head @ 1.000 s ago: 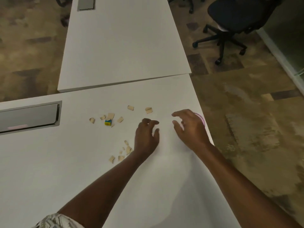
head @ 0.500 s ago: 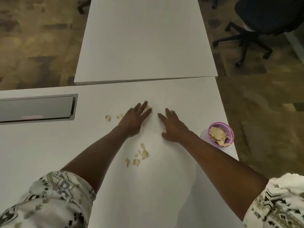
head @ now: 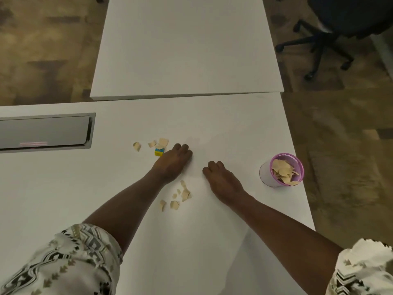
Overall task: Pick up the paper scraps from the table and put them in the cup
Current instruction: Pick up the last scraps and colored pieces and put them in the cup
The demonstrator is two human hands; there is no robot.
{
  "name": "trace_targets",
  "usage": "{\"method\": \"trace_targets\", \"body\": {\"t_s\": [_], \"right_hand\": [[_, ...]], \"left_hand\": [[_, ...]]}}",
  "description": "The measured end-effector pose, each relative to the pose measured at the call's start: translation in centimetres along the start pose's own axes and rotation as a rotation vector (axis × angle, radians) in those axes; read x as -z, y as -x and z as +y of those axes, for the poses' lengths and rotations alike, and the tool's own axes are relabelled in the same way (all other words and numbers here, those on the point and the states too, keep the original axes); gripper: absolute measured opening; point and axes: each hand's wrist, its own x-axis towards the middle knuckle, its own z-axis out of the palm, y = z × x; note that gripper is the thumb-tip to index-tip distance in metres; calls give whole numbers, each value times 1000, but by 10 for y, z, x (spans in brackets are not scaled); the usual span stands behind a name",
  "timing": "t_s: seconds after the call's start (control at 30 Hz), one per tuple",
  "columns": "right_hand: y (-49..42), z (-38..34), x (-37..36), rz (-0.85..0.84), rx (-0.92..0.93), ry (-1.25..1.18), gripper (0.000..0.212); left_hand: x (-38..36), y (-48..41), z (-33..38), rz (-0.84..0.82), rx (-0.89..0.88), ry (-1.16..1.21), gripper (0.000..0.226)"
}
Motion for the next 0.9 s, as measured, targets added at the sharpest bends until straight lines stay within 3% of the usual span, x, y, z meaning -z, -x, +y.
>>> {"method": "trace_targets", "body": {"t_s": [0.13, 0.23, 0.33, 0.47, 0.63, 0.73, 0.9], "right_hand": [[8, 1, -9, -16, 6, -83, 27], [15, 5, -8, 24, -131, -318, 24], [26, 6, 5, 148, -345, -657, 20], [47, 15, 35, 293, -480, -915, 15], [78, 54, 73, 480, -645, -1153, 13], [96, 83, 85, 587, -752, -1113, 11], [113, 121, 82, 547, -916, -1012, 9]], "left_hand": [[-8, 13, 25, 14, 29, 55, 25], [-14, 20, 42, 10, 173, 144, 18], [-16, 23, 60, 84, 340, 366, 16], [-5, 20, 87, 210, 525, 693, 19], [29, -1, 141, 267, 504, 1001, 14], [49, -22, 177, 271, 442, 1108, 16], [62, -56, 228, 280, 354, 1132, 19]]}}
